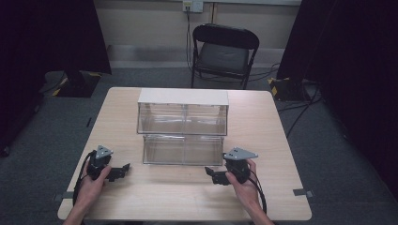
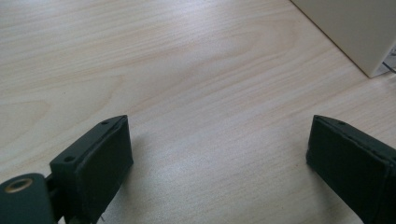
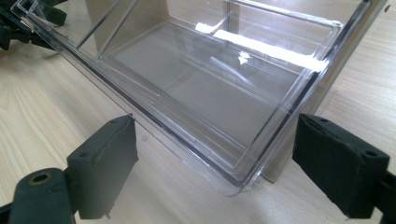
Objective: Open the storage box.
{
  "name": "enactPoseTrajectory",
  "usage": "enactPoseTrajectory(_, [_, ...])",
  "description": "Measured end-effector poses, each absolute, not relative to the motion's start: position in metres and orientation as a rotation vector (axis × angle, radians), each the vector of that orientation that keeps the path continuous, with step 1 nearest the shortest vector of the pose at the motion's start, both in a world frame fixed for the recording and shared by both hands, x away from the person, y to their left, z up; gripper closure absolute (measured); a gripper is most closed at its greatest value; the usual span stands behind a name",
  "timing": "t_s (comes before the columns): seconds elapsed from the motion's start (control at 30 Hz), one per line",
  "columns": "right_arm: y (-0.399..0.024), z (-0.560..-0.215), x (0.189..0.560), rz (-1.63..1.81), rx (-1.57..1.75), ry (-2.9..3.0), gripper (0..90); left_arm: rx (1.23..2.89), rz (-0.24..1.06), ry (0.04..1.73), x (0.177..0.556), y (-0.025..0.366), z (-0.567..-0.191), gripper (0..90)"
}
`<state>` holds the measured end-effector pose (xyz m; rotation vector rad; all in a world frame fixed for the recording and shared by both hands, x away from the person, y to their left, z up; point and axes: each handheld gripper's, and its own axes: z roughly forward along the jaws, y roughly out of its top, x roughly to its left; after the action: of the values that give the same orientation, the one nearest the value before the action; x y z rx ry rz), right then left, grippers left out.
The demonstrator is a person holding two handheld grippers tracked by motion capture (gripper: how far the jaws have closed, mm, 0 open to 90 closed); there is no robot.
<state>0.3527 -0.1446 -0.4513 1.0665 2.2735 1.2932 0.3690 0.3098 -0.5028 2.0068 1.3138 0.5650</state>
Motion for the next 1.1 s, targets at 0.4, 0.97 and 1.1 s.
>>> enactPoseTrajectory(0.4, [-0.1452,-0.4472,0.3515,1.309,1.051,2.267,12.2,2.006,0.565,1.314,0.369,0.3098,-0.5028,6.4])
enactPoseTrajectory(0.97, [-0.1448,-0.444,0.3503,1.308,1.032,2.258,11.9,2.007,0.565,1.314,0.369,0.3098,-0.5028,6.4])
enactPoseTrajectory(1.1, [-0.1443,-0.4432,0.3497,1.298,1.024,2.255,12.0,2.006,0.565,1.314,0.369,0.3098,-0.5028,6.4])
